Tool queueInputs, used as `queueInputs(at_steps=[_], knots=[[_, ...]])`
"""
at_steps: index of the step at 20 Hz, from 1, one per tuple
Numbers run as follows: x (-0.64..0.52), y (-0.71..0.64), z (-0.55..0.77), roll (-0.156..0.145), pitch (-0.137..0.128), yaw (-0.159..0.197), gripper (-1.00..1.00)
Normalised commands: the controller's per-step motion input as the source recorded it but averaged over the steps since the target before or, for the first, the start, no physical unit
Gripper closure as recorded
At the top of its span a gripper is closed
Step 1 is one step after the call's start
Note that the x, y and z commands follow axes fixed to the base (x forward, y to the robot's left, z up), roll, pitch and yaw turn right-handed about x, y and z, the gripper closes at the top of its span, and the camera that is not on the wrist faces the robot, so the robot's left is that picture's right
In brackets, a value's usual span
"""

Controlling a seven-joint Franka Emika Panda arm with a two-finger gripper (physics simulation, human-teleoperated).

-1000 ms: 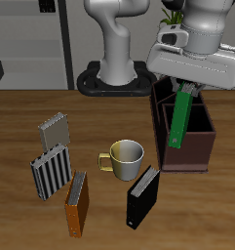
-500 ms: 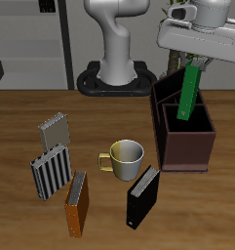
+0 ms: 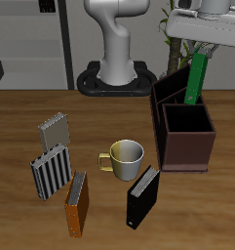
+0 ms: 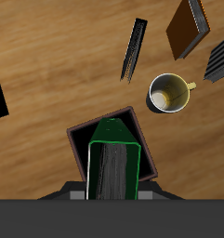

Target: Place the green book into the left desk caddy's left compartment and place the black book into the left desk caddy's right compartment and place the orange book into the left desk caddy's right compartment

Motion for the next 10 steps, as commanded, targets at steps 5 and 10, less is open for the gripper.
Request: queueInputs(at_steps=[5,10], knots=[[-0.38,0.09,-0.1,0.027,-0.052,0.065,1.0],[-0.31,-0.11,-0.1,0.011,-0.016,0.01,1.0]])
